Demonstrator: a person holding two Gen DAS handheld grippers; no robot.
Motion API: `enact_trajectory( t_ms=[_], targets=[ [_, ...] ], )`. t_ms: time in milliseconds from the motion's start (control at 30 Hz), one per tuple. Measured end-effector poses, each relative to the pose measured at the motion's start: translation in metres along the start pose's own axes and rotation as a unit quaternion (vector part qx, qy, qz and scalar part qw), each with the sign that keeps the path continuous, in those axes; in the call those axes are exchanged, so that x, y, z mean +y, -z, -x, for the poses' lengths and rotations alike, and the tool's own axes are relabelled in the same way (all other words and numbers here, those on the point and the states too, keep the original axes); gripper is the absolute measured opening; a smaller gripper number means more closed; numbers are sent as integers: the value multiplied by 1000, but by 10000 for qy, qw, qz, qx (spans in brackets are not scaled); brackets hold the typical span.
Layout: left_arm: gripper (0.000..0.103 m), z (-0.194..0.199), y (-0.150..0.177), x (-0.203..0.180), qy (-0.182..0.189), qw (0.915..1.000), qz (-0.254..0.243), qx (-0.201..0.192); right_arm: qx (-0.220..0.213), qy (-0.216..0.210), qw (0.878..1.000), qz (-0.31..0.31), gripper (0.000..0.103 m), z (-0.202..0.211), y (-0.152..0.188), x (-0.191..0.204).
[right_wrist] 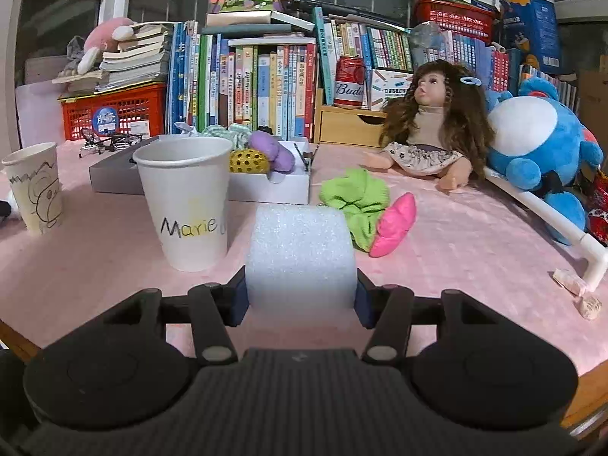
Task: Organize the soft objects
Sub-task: 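Grasp the white foam block with the right tool while the left tool grasps the blue mask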
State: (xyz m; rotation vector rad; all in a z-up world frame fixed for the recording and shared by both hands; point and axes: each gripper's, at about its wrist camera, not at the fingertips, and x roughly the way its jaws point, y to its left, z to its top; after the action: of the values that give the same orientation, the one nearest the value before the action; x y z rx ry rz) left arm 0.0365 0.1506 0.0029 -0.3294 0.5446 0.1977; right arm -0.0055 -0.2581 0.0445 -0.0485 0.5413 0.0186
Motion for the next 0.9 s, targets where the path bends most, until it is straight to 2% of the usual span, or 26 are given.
enact_trajectory(
  t_ms=[100,233,400,533,700,800,900],
  targets=[
    [36,2,2,-1,62,10000,-50,59,-12,-43,10000,-11,59,0,0,1],
    [36,16,10,-7,102,9991,-386,121,-11,-103,9999,-18,59,-1,0,4],
    [36,43,24,-21,412,9952,-830,310,-19,-201,9998,-4,59,-1,-1,8],
    [36,58,34,-37,832,9878,-1203,526,-9,-249,9997,-22,59,-1,0,9],
    [37,68,47,-60,1405,9731,-1682,710,28,-255,9997,-17,59,-1,2,10],
    [42,70,55,-72,1416,9722,-1759,617,25,-245,9997,-29,60,-1,3,11],
    [58,70,60,-82,1237,9749,-1811,376,1,-239,9997,-96,62,-1,4,9]
  ],
)
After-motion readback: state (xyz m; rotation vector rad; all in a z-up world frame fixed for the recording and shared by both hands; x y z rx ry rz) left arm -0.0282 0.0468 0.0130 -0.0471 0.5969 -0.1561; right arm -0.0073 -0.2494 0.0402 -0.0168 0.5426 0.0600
